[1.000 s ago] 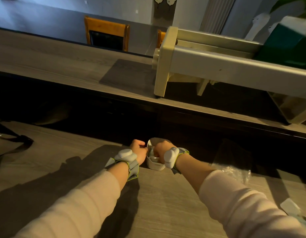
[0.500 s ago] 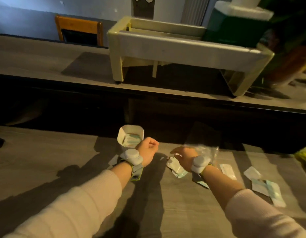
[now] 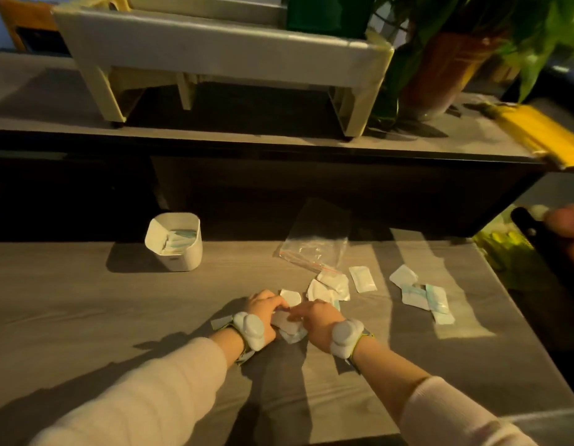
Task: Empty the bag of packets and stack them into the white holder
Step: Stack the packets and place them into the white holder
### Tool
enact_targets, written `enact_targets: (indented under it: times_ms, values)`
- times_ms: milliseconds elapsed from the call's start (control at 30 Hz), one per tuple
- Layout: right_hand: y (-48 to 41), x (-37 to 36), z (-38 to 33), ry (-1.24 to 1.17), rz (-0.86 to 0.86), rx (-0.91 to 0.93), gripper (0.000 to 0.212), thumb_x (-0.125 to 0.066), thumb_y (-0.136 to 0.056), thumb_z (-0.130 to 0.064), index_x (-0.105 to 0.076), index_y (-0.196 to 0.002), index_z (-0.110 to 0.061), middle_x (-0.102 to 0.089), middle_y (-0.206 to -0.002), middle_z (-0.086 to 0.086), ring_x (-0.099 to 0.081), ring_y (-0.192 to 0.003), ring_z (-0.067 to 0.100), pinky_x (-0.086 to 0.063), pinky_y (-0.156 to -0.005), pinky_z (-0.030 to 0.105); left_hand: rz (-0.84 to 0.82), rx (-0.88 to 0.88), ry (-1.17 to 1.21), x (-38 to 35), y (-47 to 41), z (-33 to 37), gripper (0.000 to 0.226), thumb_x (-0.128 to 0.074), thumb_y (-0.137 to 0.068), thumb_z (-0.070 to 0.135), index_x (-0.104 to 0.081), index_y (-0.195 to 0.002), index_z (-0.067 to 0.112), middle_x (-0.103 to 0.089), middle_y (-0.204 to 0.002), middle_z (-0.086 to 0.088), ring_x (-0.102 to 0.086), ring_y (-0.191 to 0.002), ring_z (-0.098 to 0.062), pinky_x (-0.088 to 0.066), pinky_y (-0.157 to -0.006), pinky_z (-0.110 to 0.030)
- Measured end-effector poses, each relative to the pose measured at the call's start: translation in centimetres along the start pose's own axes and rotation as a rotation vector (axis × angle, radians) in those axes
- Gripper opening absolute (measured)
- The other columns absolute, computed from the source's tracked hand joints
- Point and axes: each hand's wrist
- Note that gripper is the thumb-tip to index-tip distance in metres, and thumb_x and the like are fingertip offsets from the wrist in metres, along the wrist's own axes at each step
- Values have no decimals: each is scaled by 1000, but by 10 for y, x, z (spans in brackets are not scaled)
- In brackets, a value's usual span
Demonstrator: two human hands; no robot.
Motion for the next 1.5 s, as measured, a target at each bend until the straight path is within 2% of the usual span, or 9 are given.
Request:
enact_targets:
  times_ms: [233, 567, 733, 800, 933, 1067, 1233, 1333, 1500]
  values:
    - [12, -4, 11, -242, 234, -61, 26, -50, -92, -10, -70, -108, -16, -67, -115, 6, -61, -105, 23, -40, -82, 19, 169, -5, 67, -23, 16, 1, 33, -60, -84, 17, -64, -117, 18, -54, -123, -3, -53, -113, -22, -40, -94, -23]
    - [-14, -10, -3, -241, 262, -111, 47, -47, -92, -11, -43, -139, -14, -47, -138, 9, -48, -126, 29, -38, -104, 32, 460, 267, 647, -6, 34, -17, 31, -52, -95, 19, -56, -67, 7, -52, -66, -12, -47, -64, -20, -37, -59, -28]
    - [-23, -14, -14, -102, 148, -243, 65, -63, -82, -20, -36, -141, -17, -43, -136, 10, -43, -126, 31, -39, -104, 35, 491, 410, 1031, -4, 38, -20, 16, -51, -95, 14, -61, -84, 9, -60, -77, -8, -55, -82, -23, -53, -66, -34]
    - [-24, -14, -13, -122, 158, -268, 51, -64, -79, -19, -51, -129, -18, -53, -124, 10, -52, -117, 29, -46, -97, 34, 494, 459, 1142, -5, 38, -17, 15, -48, -96, 5, -63, -97, 5, -60, -90, -13, -57, -82, -27, -54, -56, -28]
    - [-18, -9, -7, -277, 239, -252, 12, -62, -79, -14, -69, -84, -21, -67, -94, 6, -61, -98, 25, -51, -79, 28, 451, 545, 1305, -5, 42, -10, 37, -48, -95, 3, -50, -132, -5, -57, -115, -21, -55, -100, -31, -52, -78, -43]
    - [-12, -1, -4, -407, 338, -275, 29, -55, -80, -5, -54, -67, -31, -64, -86, -3, -60, -83, 18, -49, -74, 27, 421, 592, 1401, -2, 43, -1, 38, -45, -96, 0, -46, -133, -5, -54, -128, -25, -55, -104, -34, -47, -85, -48]
    - [-7, -3, -9, -182, 289, -190, 31, -69, -76, -17, -54, -104, -20, -58, -108, 5, -55, -101, 26, -48, -83, 34, 420, 627, 1420, -3, 40, 6, 27, -44, -95, -3, -53, -119, -11, -54, -105, -21, -56, -87, -33, -56, -49, -34]
    - [-5, -12, -11, -54, 98, -289, 56, -73, -75, -21, -44, -122, -14, -51, -121, 10, -50, -114, 31, -49, -92, 41, 385, 622, 1461, -1, 39, 11, 17, -45, -95, -2, -54, -107, -8, -53, -112, -26, -53, -96, -35, -51, -76, -51]
    - [-2, -13, -7, -100, 22, -321, 37, -69, -80, -28, -59, -112, -13, -63, -119, 12, -59, -111, 29, -48, -88, 31, 351, 633, 1483, -2, 39, 12, 33, -45, -95, -1, -46, -128, -6, -51, -131, -32, -55, -102, -40, -48, -84, -52]
Point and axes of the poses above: each hand's wrist, its own y-axis away from the middle knuckle, its own x-axis out of the back of the hand, z = x × y
